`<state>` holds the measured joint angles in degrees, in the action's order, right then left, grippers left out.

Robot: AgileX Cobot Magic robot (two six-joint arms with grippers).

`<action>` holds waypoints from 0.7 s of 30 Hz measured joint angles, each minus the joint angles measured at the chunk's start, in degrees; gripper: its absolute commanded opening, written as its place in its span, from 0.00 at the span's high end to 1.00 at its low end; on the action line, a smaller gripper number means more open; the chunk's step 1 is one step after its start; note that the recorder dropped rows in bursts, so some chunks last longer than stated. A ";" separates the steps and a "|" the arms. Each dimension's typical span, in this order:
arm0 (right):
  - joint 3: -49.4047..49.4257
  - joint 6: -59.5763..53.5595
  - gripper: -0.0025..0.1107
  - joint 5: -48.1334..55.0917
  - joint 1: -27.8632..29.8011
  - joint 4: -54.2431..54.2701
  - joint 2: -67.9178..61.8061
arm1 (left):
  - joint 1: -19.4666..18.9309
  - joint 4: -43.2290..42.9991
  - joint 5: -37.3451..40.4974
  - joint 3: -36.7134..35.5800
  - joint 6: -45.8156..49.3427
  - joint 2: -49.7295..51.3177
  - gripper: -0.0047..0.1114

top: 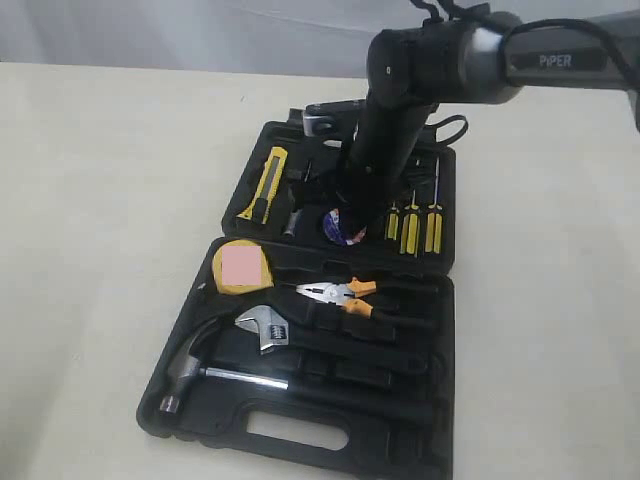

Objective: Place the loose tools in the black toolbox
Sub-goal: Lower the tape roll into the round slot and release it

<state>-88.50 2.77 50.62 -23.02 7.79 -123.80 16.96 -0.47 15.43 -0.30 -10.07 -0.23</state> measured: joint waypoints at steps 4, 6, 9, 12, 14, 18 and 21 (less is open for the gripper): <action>0.00 -0.13 0.98 -0.15 0.00 -0.10 1.06 | 0.00 0.00 0.00 0.00 0.00 0.00 0.96; 0.00 -0.13 0.98 -1.07 0.00 -0.15 2.78 | 0.00 0.00 0.00 0.00 0.00 0.00 0.96; 0.00 0.22 0.98 -3.86 0.00 -0.15 7.37 | 0.00 0.00 0.00 0.00 0.00 0.00 0.96; 0.00 0.43 0.98 -5.15 0.00 -0.15 8.40 | 0.00 0.00 0.00 0.00 0.00 0.00 0.96; 0.00 0.54 0.98 -5.76 0.00 -0.15 8.38 | 0.00 0.00 0.00 0.00 0.00 0.00 0.96; 0.00 0.64 0.98 -6.08 0.00 -0.15 6.24 | 0.00 0.00 0.00 0.00 0.00 0.00 0.96; 0.00 0.64 0.98 -6.31 0.00 -0.04 3.46 | 0.00 0.00 0.00 0.00 0.00 0.00 0.96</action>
<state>-88.50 3.41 44.31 -23.02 7.76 -120.34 16.96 -0.47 15.43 -0.30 -10.07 -0.23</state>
